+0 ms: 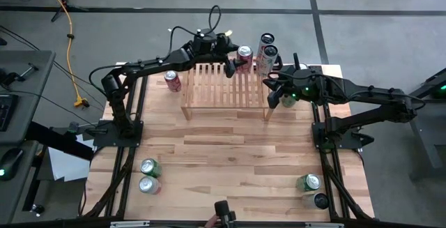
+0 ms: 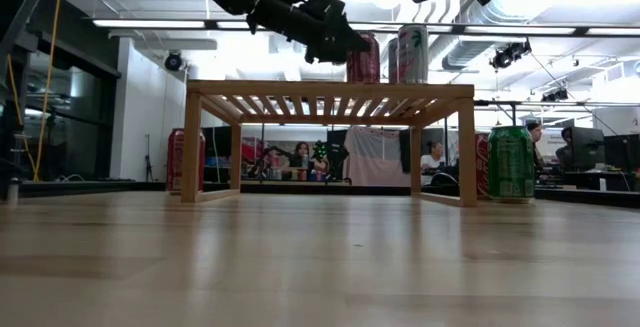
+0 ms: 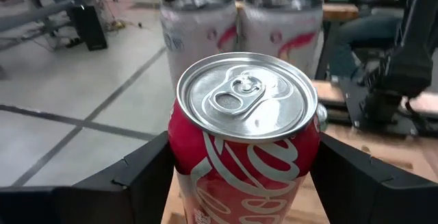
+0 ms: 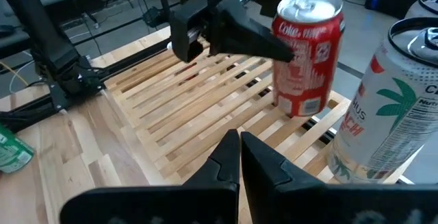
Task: Place canned beverage on shelf
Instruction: Put the bottom left red white soda can on the shelf
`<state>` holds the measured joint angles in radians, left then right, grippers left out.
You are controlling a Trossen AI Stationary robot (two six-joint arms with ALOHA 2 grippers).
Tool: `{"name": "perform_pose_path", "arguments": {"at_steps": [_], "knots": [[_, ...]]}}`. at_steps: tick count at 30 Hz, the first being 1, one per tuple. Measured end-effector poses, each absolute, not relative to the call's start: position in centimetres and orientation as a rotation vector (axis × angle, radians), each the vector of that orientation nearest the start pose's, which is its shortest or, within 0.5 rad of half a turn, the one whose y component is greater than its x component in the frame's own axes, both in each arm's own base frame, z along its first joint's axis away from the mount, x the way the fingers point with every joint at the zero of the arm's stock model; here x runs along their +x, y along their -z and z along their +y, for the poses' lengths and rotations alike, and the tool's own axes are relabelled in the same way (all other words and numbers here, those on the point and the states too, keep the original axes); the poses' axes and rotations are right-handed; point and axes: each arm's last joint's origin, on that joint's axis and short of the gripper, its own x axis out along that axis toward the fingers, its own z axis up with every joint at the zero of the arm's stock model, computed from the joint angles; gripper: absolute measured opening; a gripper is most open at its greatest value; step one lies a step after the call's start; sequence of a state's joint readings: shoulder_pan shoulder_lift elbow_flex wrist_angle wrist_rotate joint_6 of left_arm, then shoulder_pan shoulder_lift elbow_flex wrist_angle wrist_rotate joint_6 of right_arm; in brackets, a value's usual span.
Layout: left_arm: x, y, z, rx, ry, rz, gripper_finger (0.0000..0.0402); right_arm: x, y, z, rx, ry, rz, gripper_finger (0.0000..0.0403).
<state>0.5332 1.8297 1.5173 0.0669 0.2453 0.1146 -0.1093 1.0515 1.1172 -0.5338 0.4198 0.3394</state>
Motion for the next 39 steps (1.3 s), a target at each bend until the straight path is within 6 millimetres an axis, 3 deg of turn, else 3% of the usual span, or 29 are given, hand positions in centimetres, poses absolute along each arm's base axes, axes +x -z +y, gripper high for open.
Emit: {"name": "perform_pose_path", "arguments": {"at_steps": [8,15,20,27,39], "knots": [[37.8,-32.3,21.2,0.043,-0.347,0.191,0.0275,21.1,-36.9,-3.7,0.237,0.654,0.333,0.0000],[38.6,-31.1,21.2,-0.037,-0.323,0.222,0.0275,21.1,-37.0,-3.9,0.241,0.672,0.324,0.0000],[38.6,-32.7,21.2,-0.018,-0.303,0.198,0.0275,21.1,-37.0,-3.9,0.244,0.672,0.321,0.0000],[38.6,-33.3,21.2,-0.033,-0.282,0.223,0.0275,21.1,-37.0,-3.9,0.245,0.675,0.316,0.0000],[38.7,-32.6,21.1,-0.059,-0.227,0.253,0.0276,21.1,-37.1,-3.9,0.250,0.676,0.309,0.0000]]}}
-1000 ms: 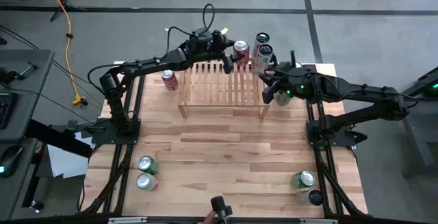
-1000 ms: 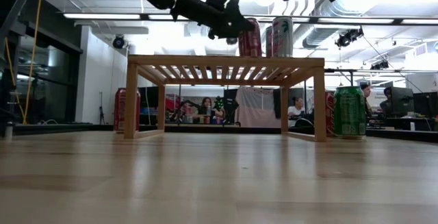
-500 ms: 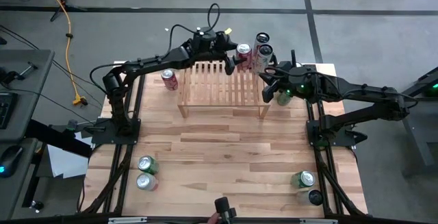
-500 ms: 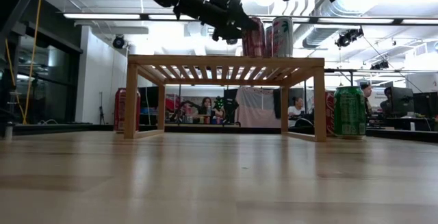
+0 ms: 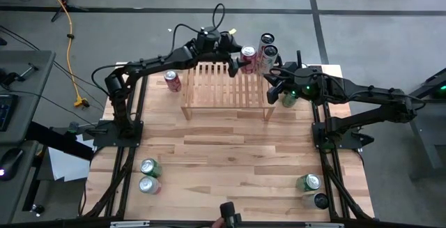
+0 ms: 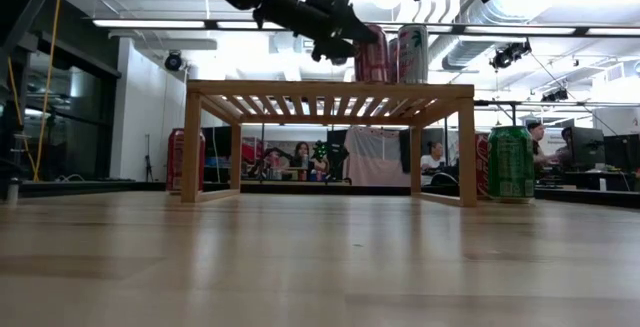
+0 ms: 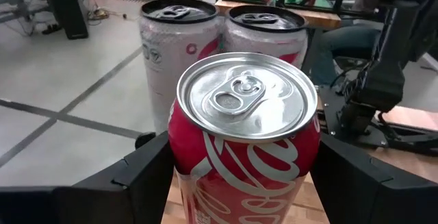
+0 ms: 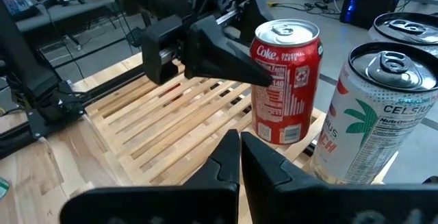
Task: Place canned beverage on shelf
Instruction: Put the bottom left red white soda can on the shelf
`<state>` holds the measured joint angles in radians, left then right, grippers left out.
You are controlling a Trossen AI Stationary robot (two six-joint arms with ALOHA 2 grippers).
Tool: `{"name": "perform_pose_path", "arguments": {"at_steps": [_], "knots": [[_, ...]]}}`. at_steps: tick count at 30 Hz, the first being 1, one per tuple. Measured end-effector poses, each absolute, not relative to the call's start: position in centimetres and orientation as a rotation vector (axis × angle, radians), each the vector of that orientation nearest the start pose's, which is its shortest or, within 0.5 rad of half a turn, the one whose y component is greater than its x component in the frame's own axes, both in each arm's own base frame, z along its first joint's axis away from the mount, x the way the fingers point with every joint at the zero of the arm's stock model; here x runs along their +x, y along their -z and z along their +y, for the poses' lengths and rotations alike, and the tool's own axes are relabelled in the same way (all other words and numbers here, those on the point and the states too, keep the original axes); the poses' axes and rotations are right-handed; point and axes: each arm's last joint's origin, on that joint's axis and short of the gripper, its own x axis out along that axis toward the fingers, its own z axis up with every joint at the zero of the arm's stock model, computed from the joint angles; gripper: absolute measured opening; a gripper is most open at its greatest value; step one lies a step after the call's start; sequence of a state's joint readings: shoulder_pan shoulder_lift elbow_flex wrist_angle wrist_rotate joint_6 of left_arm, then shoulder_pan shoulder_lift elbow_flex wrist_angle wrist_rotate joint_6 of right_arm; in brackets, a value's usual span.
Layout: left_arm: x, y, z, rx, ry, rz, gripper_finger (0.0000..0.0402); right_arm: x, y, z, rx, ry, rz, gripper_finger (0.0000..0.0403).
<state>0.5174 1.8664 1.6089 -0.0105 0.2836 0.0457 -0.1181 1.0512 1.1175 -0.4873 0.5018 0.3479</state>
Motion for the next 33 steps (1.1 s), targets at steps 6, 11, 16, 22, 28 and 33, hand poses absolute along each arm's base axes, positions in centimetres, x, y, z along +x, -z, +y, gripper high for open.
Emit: {"name": "perform_pose_path", "arguments": {"at_steps": [6,11,16,22,28,33], "knots": [[39.0,-32.5,21.1,0.037,-0.240,0.259,0.0276,21.1,-37.1,-3.9,0.263,0.679,0.304,0.0000],[39.9,-30.7,21.6,0.048,-0.262,0.281,0.0276,21.1,-37.1,-3.9,0.262,0.679,0.305,0.0000],[40.3,-30.0,21.8,0.031,-0.270,0.283,0.0276,21.1,-37.1,-3.9,0.262,0.679,0.305,0.0000],[40.3,-30.0,21.9,0.043,-0.291,0.285,0.0284,21.1,-37.1,-3.9,0.260,0.679,0.306,0.0000],[40.1,-30.0,22.2,0.060,-0.296,0.288,0.0312,21.1,-37.1,-3.9,0.261,0.679,0.306,0.0000],[40.1,-30.0,22.2,0.080,-0.320,0.294,0.0328,21.1,-37.1,-3.9,0.263,0.679,0.305,0.0000]]}}
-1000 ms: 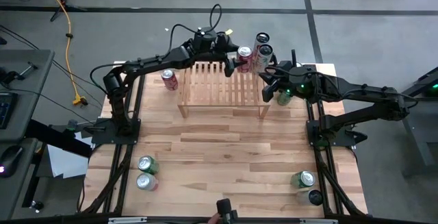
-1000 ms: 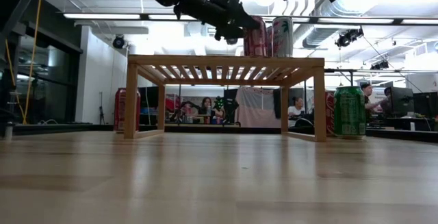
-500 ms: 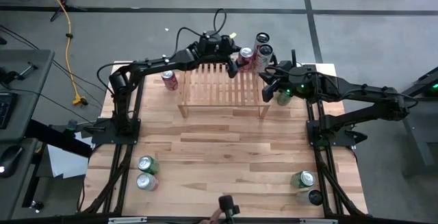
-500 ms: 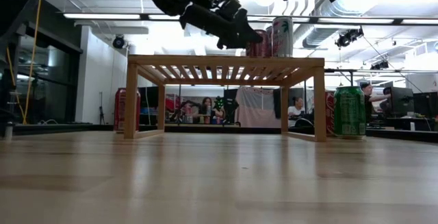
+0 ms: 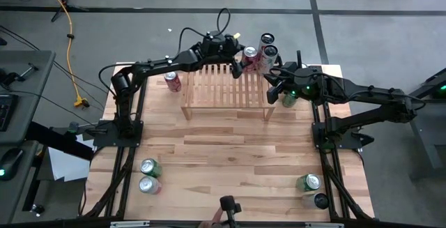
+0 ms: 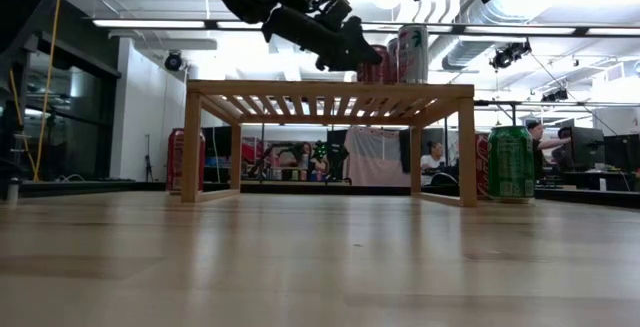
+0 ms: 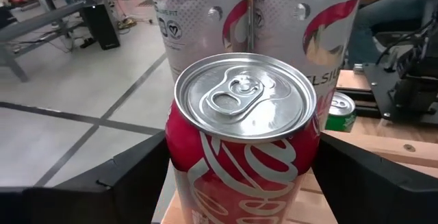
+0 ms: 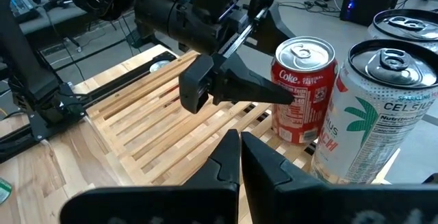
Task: Place canned beverage on shelf
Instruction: Put the bottom left red white soda can on the shelf
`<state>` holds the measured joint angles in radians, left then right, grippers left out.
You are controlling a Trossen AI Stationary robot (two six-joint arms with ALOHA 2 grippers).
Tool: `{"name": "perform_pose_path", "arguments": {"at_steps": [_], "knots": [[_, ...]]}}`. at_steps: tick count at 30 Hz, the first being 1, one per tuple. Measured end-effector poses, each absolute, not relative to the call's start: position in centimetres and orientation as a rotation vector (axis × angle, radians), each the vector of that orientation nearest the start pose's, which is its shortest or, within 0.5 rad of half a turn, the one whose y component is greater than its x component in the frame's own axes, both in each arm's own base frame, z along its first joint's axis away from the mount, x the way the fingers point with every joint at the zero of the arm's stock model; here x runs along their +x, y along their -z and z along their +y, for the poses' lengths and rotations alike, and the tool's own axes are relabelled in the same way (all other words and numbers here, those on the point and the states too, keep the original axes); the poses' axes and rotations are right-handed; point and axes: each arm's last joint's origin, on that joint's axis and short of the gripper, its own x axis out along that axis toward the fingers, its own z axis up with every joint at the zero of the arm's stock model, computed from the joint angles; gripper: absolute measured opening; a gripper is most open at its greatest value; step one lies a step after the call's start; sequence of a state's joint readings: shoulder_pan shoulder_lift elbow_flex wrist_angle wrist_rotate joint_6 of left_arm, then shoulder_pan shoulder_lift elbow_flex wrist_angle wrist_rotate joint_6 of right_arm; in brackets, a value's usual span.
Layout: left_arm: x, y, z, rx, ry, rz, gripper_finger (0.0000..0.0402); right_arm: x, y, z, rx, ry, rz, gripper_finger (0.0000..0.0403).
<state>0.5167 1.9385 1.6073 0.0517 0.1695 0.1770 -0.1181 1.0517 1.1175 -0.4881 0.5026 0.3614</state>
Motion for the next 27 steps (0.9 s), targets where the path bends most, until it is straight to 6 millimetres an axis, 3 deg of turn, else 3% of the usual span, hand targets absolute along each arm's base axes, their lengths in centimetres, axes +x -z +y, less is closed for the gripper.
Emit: {"name": "perform_pose_path", "arguments": {"at_steps": [27], "knots": [[39.66,-30.71,22.41,0.056,-0.355,0.282,0.0338,21.14,-37.05,-3.91,0.264,0.679,0.305,0.0000]]}}
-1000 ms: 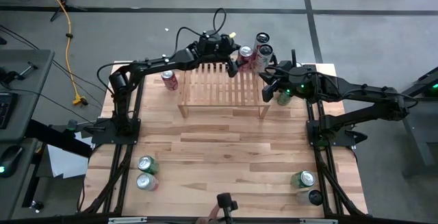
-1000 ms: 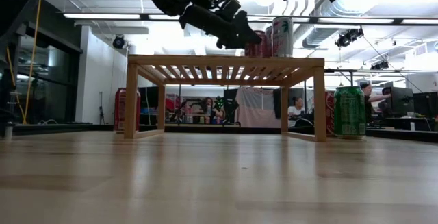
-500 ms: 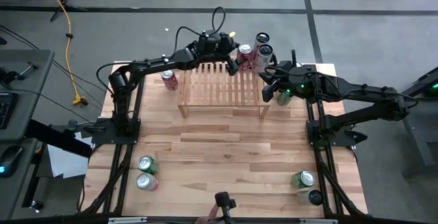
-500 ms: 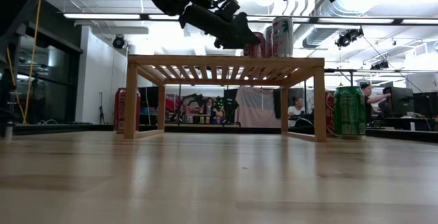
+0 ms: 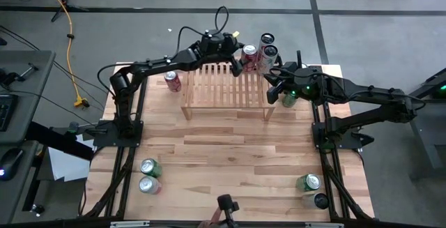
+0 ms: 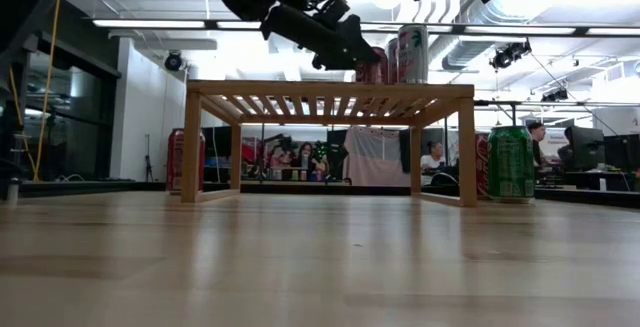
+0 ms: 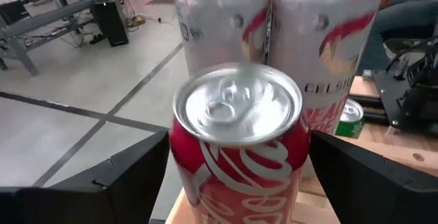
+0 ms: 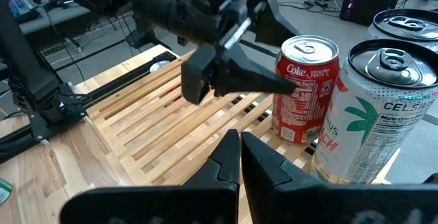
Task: Place canned beverage on shelf
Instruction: Put the bottom left red white soda can on the shelf, then put the left red white soda can on the shelf aligned with the other red white soda can
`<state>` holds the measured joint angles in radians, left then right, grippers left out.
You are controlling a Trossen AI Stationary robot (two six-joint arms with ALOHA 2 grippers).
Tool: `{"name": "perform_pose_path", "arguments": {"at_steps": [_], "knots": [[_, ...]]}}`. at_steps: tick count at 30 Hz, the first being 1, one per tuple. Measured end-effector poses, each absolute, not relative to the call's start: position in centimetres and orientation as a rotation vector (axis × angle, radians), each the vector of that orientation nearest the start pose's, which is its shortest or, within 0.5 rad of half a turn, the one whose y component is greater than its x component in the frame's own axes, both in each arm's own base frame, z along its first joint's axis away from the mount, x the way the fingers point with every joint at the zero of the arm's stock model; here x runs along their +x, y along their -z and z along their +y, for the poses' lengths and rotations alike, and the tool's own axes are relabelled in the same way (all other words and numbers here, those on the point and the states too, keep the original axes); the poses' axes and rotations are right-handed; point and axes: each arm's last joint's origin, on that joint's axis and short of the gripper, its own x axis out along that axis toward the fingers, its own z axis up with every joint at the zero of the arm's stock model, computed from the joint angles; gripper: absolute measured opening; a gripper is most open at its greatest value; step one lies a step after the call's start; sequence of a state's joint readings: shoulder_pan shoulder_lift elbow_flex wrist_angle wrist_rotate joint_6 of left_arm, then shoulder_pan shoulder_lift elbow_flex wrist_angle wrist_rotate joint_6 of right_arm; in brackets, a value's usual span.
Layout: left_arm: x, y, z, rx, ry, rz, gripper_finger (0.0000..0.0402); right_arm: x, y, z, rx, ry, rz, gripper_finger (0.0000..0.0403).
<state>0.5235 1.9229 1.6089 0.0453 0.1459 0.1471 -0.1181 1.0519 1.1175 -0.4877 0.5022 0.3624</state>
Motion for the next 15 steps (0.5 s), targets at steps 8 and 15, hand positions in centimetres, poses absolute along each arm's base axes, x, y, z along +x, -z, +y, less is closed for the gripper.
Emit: {"name": "perform_pose_path", "arguments": {"at_steps": [8,15], "knots": [[38.6,-32.4,22.5,0.090,-0.370,0.247,0.0338,21.1,-37.1,-3.9,0.264,0.679,0.305,0.0000],[37.6,-34.1,22.5,0.094,-0.387,0.210,0.0338,21.1,-37.1,-3.9,0.267,0.679,0.303,0.0000]]}}
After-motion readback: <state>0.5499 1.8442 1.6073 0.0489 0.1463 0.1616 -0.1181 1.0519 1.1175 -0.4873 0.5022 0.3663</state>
